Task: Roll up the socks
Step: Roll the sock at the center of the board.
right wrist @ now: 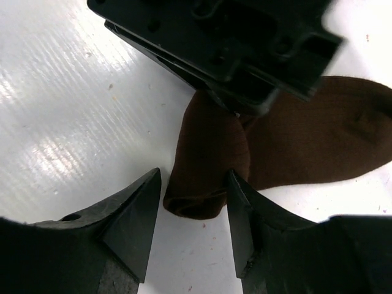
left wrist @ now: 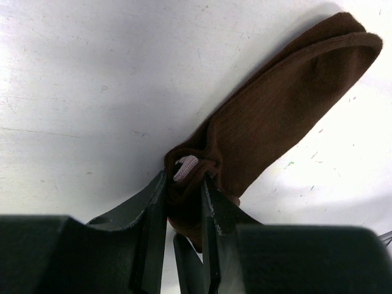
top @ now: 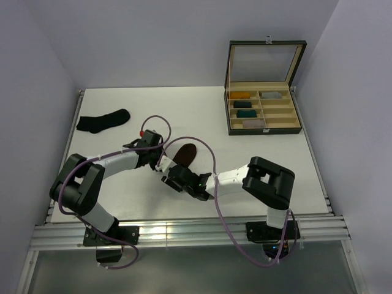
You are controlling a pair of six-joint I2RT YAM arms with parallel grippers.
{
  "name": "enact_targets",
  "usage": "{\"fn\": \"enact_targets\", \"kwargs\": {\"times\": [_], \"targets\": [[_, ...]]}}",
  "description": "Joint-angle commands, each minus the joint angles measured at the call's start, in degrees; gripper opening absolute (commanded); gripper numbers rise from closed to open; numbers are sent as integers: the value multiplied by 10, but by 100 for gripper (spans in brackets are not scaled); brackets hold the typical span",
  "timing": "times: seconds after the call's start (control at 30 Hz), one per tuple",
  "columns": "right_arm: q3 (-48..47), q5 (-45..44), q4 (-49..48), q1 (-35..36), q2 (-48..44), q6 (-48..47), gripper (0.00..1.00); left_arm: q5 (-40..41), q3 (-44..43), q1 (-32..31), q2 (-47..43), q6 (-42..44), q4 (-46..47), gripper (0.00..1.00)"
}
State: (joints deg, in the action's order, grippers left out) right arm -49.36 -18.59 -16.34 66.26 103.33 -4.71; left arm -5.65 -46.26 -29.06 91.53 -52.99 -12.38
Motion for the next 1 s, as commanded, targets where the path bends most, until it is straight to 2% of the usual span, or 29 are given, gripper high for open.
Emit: {"fn": "enact_targets", "kwargs": {"times": [0.0, 0.13, 0.2, 0.27, 0.3, 0.37, 0.43, 0.5, 0.53, 0.57, 0.67, 0.8, 0.97], "targets": [[-32, -8, -11, 7, 28, -9, 53, 8, 6, -1, 20, 25, -58, 10], [-32, -7, 0, 6, 46, 0, 52, 1, 6, -1, 16, 25, -55, 12], [-26, -3, 2, 5, 45, 11, 44, -2, 6, -1, 12, 26, -53, 15], [-20, 7, 3, 2, 38, 23, 30, -2, 6, -1, 9, 23, -50, 17], [-14, 15, 3, -1, 35, 28, 17, -2, 8, -1, 8, 23, -48, 20], [-10, 38, 12, -9, 23, 42, 1, -2, 9, 0, -1, 16, -44, 28], [-8, 75, 24, -17, 10, 62, 0, -2, 11, 1, -12, 11, -42, 33], [-6, 110, 28, -34, 1, 74, 0, 1, 14, 3, -23, 0, -37, 44], [-7, 157, 38, -43, -2, 93, 0, 6, 20, 4, -40, -9, -34, 48], [-8, 177, 39, -52, -8, 101, 0, 10, 23, 6, -49, -13, -32, 57], [-6, 272, 41, -88, -15, 133, 0, 22, 42, 18, -87, -35, -26, 71], [-8, 386, 39, -141, -4, 178, 0, 32, 89, 47, -157, -83, 2, 80], [-28, 550, 24, -197, 34, 224, 0, 26, 137, 52, -211, -108, 54, 83]]}}
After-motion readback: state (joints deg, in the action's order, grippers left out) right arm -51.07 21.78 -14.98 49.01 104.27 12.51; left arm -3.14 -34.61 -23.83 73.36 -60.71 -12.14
